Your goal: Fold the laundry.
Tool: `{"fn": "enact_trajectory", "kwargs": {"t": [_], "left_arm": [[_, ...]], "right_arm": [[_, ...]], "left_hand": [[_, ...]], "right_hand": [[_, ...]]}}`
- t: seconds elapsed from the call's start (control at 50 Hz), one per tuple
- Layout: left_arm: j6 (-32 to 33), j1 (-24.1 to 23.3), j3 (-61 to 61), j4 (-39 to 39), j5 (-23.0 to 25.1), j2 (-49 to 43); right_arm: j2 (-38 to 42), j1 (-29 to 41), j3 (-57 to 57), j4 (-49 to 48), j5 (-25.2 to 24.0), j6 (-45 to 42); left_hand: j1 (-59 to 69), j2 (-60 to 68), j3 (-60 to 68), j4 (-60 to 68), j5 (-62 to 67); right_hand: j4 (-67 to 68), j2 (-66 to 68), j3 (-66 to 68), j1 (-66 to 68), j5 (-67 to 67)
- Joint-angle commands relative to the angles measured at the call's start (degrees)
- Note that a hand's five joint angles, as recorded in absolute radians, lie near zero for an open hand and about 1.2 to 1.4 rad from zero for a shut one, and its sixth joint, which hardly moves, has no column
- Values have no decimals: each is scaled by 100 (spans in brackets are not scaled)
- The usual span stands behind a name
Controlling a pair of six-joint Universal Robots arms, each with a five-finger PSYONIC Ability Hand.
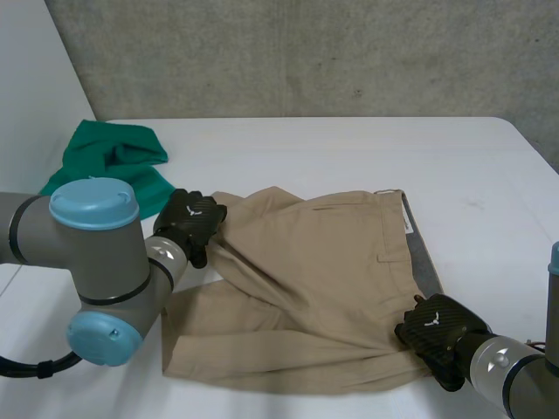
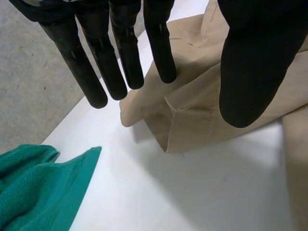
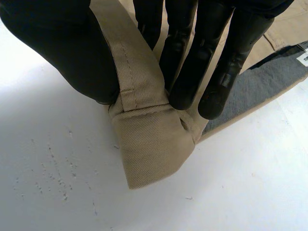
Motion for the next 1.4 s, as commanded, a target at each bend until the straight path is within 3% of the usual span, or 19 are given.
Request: {"fn": "enact_trajectory", "kwargs": {"t": [0.02, 0.12, 0.14, 0.18, 0.42, 0.58, 0.66, 0.68, 0.72, 0.9, 0.98, 1.08, 1.2, 1.24, 1.28, 1.3, 1.4], "left_arm": [[-18, 53, -3, 4, 6, -56], [-18, 53, -47, 4, 6, -82], [-18, 53, -73, 30, 6, -109], [-10, 53, -73, 39, -20, -144], [52, 273, -714, -40, -310, 225], [500, 150, -1022, -31, -442, 322], [632, 62, -1049, -23, -670, 357], [632, 27, -1075, -14, -775, 435], [641, 27, -1119, -14, -855, 585], [421, -52, -1830, -23, -776, 2052], [167, -456, -2164, -233, -469, 2483], [-203, -887, -2437, -1032, -319, 2581], [-475, -940, -2640, -1288, -319, 2432], [-484, -922, -2648, -1148, -336, 2230], [-484, -914, -2648, -1043, -354, 2115], [-476, -914, -2648, -946, -389, 2071], [-441, -992, -2701, -901, -609, 2185]], "right_arm": [[0, 8, 2, -9, 0, 0], [0, -1, 28, -17, 0, 0], [0, -1, 28, -26, 0, 0], [9, -1, 37, -44, 0, 0], [9, -1, 28, -53, 9, 0], [0, 16, -7, -70, 9, 9], [0, 34, 2, -70, 9, 18], [0, 34, 2, -70, 9, 26], [0, 25, -7, -79, 9, 26], [-18, -1, -60, -97, 17, 141], [-35, -10, -60, -88, 26, 149], [-44, -19, -60, -79, 26, 176], [-62, -19, -60, -79, 52, 202], [-70, -19, -69, -79, 61, 202], [-79, -19, -69, -53, 87, 193], [-97, -27, -69, -35, 105, 193], [-552, -36, -16, 358, 114, 97]], "left_hand": [[579, 562, 552, 587, 618], [1435, 1417, 1408, 1442, 1474], [2836, 2819, 2809, 2844, 2875], [4321, 4304, 4294, 4329, 4360], [4328, 4311, 4301, 4336, 4367], [4328, 4311, 4301, 4336, 4367], [1611, 1594, 1584, 1619, 1650], [390, 372, 363, 398, 429], [-393, -411, -420, -385, -354], [-767, -784, -794, -759, -727], [-716, -734, -743, -708, -677], [-649, -666, -676, -641, -610], [40, 23, 13, 48, 79], [928, 911, 901, 936, 967], [2604, 2587, 2577, 2612, 2644], [4311, 4294, 4284, 4319, 4350], [4328, 4311, 4301, 4336, 4367]], "right_hand": [[1187, 1237, 1149, 2288, 1358], [1187, 1237, 1149, 2288, 1358], [1187, 1237, 1149, 2288, 1358], [1187, 1237, 1149, 2288, 1358], [1187, 1237, 1149, 2288, 1358], [1187, 1237, 1149, 2288, 1358], [1187, 1237, 1149, 2288, 1358], [1187, 1237, 1149, 2288, 1358], [1187, 1237, 1149, 2288, 1358], [1187, 1237, 1149, 2288, 1358], [1187, 1237, 1149, 2288, 1358], [1187, 1237, 1149, 2288, 1358], [1187, 1237, 1149, 2288, 1358], [1187, 1237, 1149, 2288, 1358], [1187, 1237, 1149, 2288, 1358], [1187, 1237, 1149, 2288, 1358], [1187, 1237, 1149, 2288, 1358]]}}
